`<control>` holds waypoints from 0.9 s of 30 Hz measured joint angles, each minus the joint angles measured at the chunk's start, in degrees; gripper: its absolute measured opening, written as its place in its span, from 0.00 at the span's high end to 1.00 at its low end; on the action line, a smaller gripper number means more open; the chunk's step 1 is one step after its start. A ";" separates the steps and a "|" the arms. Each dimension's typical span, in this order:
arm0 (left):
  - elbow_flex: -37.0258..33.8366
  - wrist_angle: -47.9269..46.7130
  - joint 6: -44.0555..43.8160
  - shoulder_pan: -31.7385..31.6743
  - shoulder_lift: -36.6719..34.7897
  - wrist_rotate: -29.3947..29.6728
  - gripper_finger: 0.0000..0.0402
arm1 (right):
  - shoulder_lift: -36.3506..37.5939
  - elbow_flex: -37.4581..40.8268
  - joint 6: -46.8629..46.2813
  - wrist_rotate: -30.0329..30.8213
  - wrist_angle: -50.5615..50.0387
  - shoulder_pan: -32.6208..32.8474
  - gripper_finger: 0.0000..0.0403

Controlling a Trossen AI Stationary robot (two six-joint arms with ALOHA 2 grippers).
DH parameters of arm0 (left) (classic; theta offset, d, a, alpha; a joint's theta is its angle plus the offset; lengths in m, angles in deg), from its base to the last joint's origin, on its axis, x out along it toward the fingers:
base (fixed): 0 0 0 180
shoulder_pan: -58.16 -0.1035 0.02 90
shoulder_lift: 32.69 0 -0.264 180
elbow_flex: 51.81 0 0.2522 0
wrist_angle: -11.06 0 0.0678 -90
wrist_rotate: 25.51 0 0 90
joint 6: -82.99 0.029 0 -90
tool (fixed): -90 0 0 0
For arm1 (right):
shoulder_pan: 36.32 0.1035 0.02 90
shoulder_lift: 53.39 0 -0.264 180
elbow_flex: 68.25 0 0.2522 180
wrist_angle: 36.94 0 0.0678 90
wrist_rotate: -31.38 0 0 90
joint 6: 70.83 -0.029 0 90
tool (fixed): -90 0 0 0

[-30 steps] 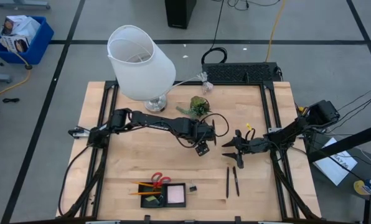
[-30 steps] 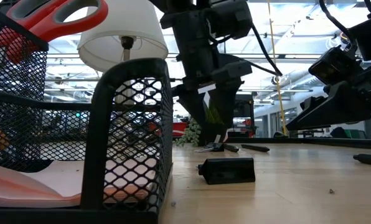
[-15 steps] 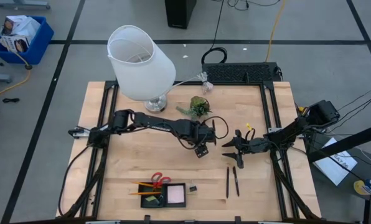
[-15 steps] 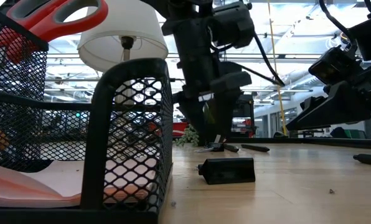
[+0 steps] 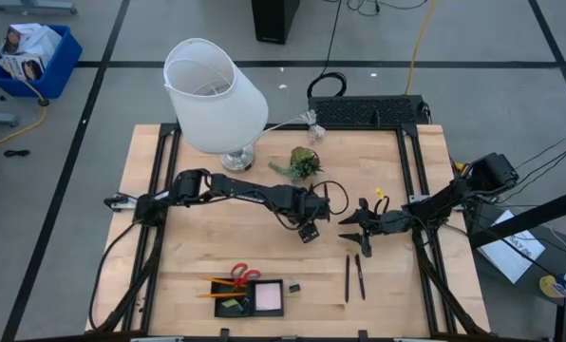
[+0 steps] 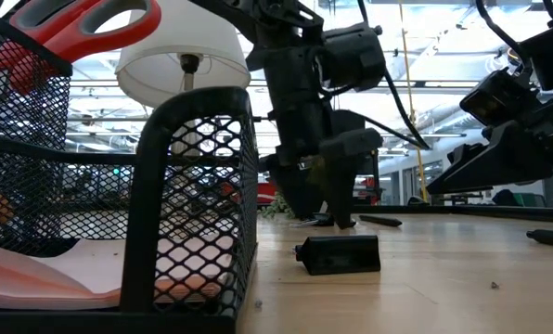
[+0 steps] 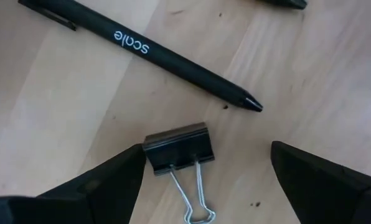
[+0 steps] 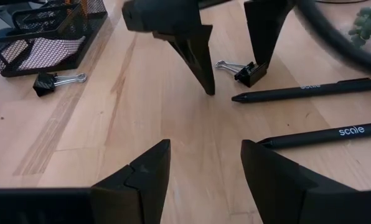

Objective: Pick and place office supplies into organizer
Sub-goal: Put the top black binder clip into the mesh desk organizer

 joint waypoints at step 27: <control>-0.11 0.10 2.46 0.86 -0.15 0.64 0.64 | 0.02 0.02 0.00 0.00 -0.09 0.00 0.52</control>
